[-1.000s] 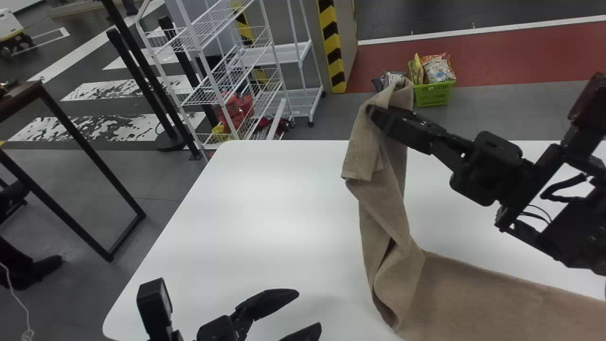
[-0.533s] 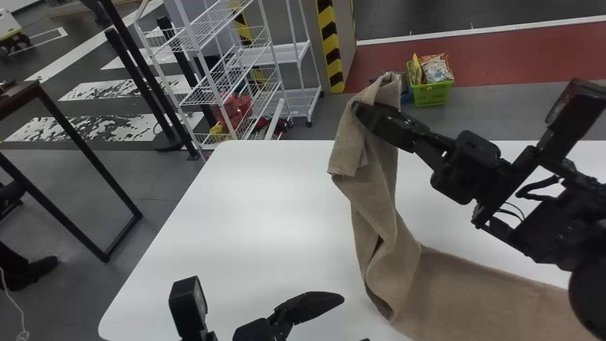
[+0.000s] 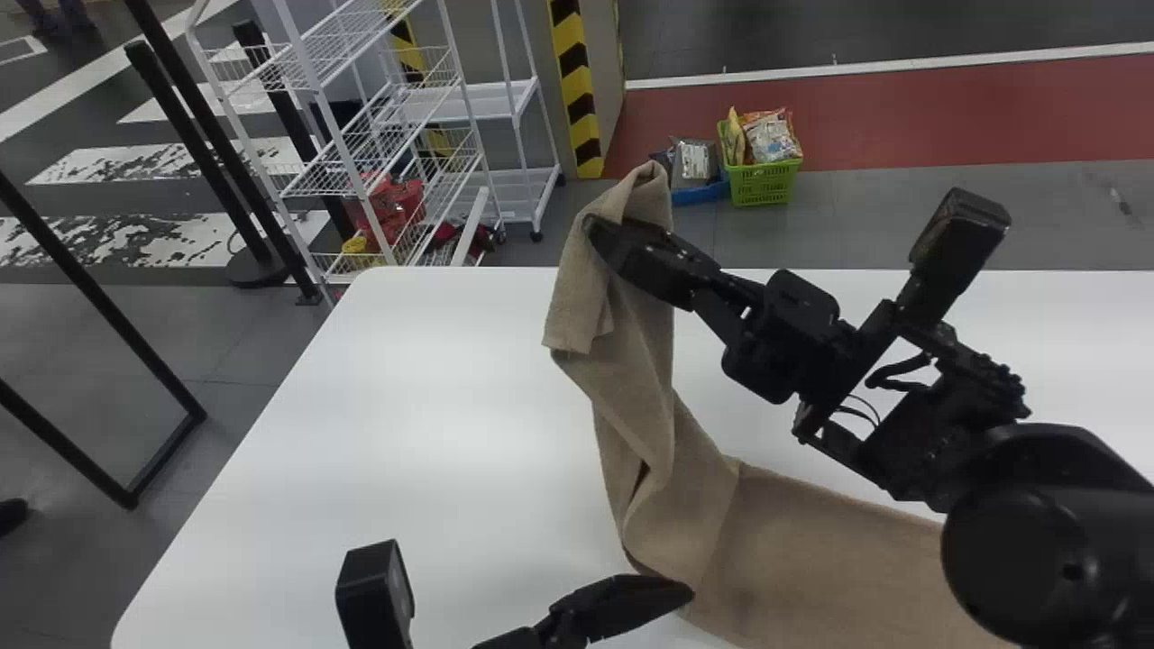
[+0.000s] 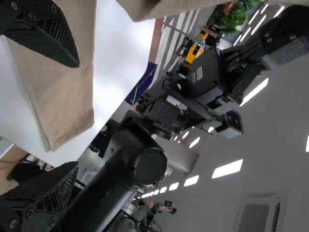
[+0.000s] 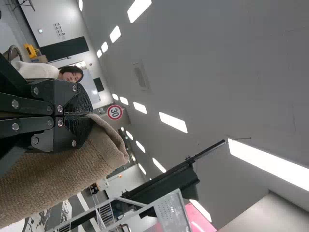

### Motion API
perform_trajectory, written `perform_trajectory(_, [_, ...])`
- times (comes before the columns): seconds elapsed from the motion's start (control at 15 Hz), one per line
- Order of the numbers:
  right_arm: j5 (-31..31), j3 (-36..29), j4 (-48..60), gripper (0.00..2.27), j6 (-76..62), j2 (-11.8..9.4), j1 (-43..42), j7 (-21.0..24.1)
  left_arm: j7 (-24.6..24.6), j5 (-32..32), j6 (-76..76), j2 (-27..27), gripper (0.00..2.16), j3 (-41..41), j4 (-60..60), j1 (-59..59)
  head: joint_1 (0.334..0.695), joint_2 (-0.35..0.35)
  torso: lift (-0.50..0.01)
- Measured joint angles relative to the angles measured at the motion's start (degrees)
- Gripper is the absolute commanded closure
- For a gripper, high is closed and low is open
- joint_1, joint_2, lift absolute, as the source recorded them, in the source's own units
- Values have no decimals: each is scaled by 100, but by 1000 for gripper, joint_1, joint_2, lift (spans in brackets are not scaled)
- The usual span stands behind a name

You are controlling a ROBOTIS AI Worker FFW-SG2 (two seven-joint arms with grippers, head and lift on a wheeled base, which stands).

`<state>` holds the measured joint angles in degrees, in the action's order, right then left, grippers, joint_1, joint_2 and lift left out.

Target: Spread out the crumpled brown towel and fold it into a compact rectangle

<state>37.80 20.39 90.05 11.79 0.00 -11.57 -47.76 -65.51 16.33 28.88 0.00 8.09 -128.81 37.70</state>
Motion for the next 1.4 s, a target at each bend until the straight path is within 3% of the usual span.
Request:
perform_trajectory(1.0, [4, 176, -715, 1227, -19, 0, -7, -400, 250, -421, -298, 0, 100, -934, 226, -86, 695, 197, -127])
perform_trajectory(1.4, [84, 231, -406, 1227, 445, 0, 106, -431, 333, -384, -740, 0, 103, -1212, 358, -119, 695, 197, -127])
